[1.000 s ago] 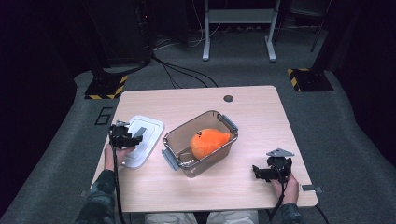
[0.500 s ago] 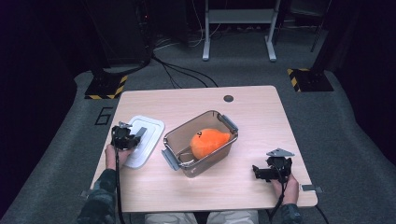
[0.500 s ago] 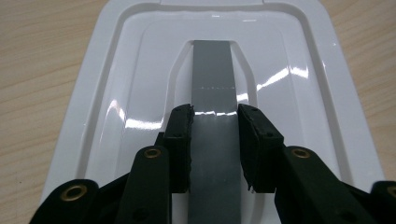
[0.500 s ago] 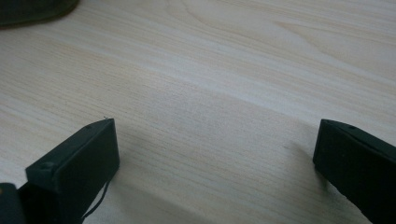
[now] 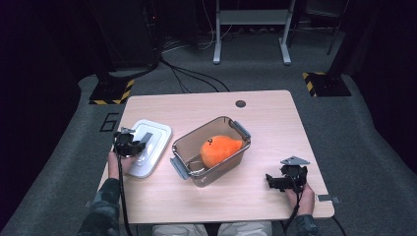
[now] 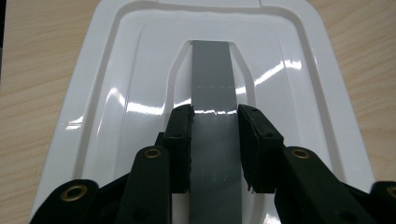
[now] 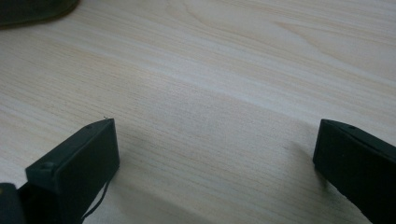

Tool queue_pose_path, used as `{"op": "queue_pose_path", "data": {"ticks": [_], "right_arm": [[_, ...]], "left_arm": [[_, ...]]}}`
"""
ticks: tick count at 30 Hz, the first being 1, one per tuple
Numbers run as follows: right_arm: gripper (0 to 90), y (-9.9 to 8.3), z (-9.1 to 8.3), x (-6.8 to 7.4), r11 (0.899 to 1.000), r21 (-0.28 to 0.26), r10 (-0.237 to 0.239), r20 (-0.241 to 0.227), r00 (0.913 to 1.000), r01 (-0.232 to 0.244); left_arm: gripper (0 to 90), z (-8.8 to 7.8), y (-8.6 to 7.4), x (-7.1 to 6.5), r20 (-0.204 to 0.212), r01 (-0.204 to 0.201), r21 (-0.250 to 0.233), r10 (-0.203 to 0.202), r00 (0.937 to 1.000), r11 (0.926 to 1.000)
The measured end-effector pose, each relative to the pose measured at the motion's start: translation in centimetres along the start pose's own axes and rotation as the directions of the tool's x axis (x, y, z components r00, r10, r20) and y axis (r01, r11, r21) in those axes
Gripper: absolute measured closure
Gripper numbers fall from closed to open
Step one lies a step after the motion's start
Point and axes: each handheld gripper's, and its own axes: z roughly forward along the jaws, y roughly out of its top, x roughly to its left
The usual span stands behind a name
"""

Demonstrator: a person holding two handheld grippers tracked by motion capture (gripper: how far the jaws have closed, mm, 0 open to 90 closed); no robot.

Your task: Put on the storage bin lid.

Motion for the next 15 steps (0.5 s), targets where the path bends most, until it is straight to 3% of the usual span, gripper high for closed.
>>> {"op": "queue_pose_path", "data": {"ticks": [7, 15], "right_arm": [[0.0, 0.0, 0.0, 0.0, 1.000, 0.001, 0.001, 0.000, 1.0000, -0.001], [0.0, 0.0, 0.0, 0.0, 1.000, -0.001, -0.002, -0.001, 1.0000, 0.002]], "left_arm": [[66.5, -0.7, 0.7, 0.3, 0.000, 0.005, -0.003, -0.005, 1.0000, 1.0000], [66.4, -1.6, 2.0, 0.5, 0.020, -0.027, 0.006, 0.027, 0.9995, 0.9996]]}}
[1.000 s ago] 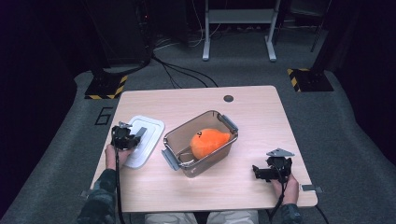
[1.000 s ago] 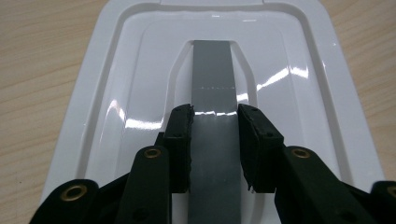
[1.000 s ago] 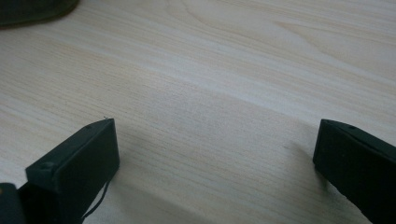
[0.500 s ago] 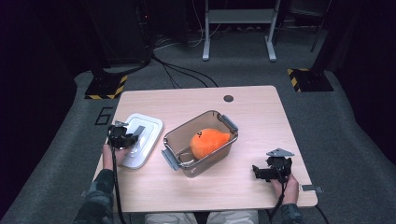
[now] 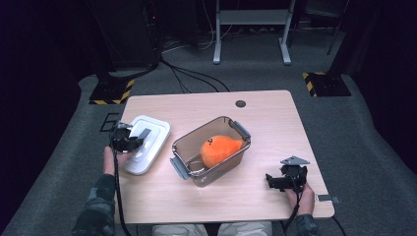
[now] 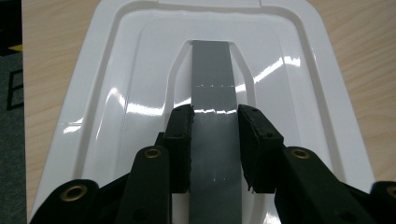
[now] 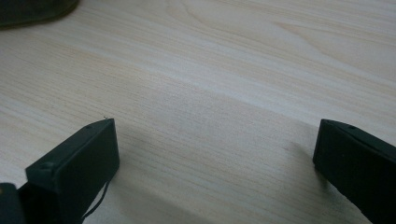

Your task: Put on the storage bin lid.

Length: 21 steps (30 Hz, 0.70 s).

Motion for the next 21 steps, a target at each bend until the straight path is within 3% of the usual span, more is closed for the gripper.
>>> {"op": "queue_pose_path", "data": {"ticks": [21], "right_arm": [[0.0, 0.0, 0.0, 0.0, 1.000, 0.002, -0.005, 0.001, 1.0000, 0.005]], "left_arm": [[66.4, -2.1, 3.2, 0.1, 0.004, -0.030, -0.012, 0.030, 0.9996, 0.9995]]}}
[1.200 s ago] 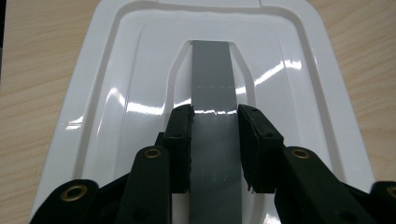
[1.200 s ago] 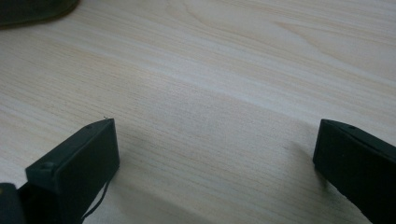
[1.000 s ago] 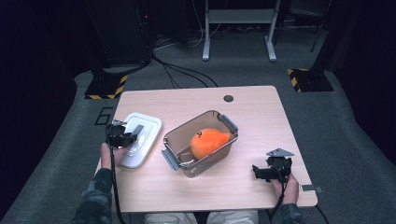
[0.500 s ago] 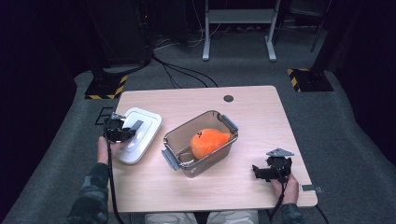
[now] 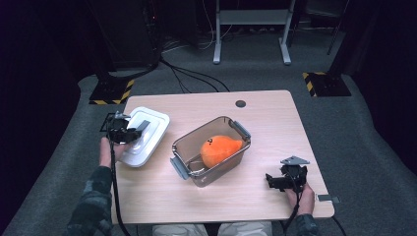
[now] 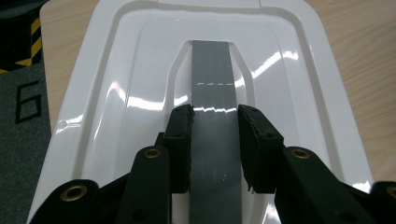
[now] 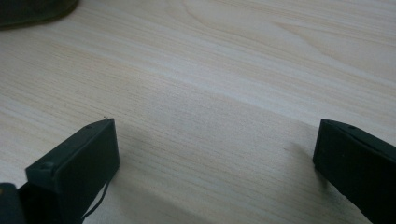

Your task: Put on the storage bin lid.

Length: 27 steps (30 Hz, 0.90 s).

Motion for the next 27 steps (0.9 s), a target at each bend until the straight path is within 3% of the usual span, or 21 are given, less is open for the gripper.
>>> {"op": "queue_pose_path", "data": {"ticks": [27], "right_arm": [[0.0, 0.0, 0.0, 0.0, 1.000, -0.001, 0.000, 0.001, 1.0000, 0.000]], "left_arm": [[66.4, -3.7, 4.5, -2.0, 0.034, -0.097, -0.047, 0.099, 0.9945, 0.9941]]}}
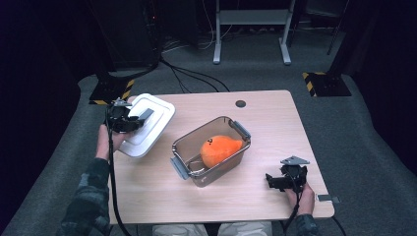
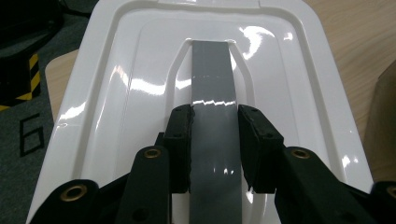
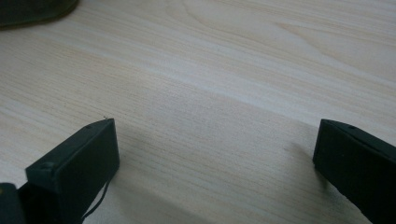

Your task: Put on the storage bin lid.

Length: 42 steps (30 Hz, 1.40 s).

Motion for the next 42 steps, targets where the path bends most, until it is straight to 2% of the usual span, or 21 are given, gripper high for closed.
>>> {"op": "queue_pose_path", "data": {"ticks": [11, 22, 28, 32, 34, 35, 42], "right_arm": [[0.0, 0.0, 0.0, 0.0, 1.000, 0.000, 0.000, 0.000, 1.0000, 0.000], [0.0, 0.0, 0.0, 0.0, 1.000, 0.000, 0.000, 0.000, 1.0000, 0.000], [0.0, 0.0, 0.0, 0.0, 1.000, 0.000, 0.000, -0.001, 1.0000, 0.000], [0.0, 0.0, 0.0, 0.0, 1.000, 0.001, 0.000, 0.000, 1.0000, 0.000], [0.0, 0.0, 0.0, 0.0, 1.000, 0.000, 0.000, 0.000, 1.0000, 0.000], [0.0, 0.0, 0.0, 0.0, 1.000, 0.001, 0.000, -0.002, 1.0000, 0.000], [0.0, 0.0, 0.0, 0.0, 1.000, 0.000, 0.000, 0.000, 1.0000, 0.000]], "left_arm": [[66.4, -1.4, 2.0, -1.3, 0.017, -0.050, -0.024, 0.050, 0.9986, 0.9985], [66.4, -3.1, 4.3, -3.9, 0.041, -0.112, -0.050, 0.114, 0.9926, 0.9925], [66.4, -3.8, 5.2, -5.6, 0.073, -0.145, -0.076, 0.151, 0.9858, 0.9865], [66.4, -4.1, 5.9, -6.8, 0.074, -0.175, -0.093, 0.183, 0.9804, 0.9801], [66.4, -4.3, 6.2, -7.3, 0.080, -0.198, -0.092, 0.205, 0.9754, 0.9759], [66.4, -4.3, 6.3, -7.6, 0.082, -0.196, -0.098, 0.204, 0.9754, 0.9757], [66.4, -4.2, 7.0, -9.5, 0.114, -0.230, -0.107, 0.242, 0.9635, 0.9672]]}}
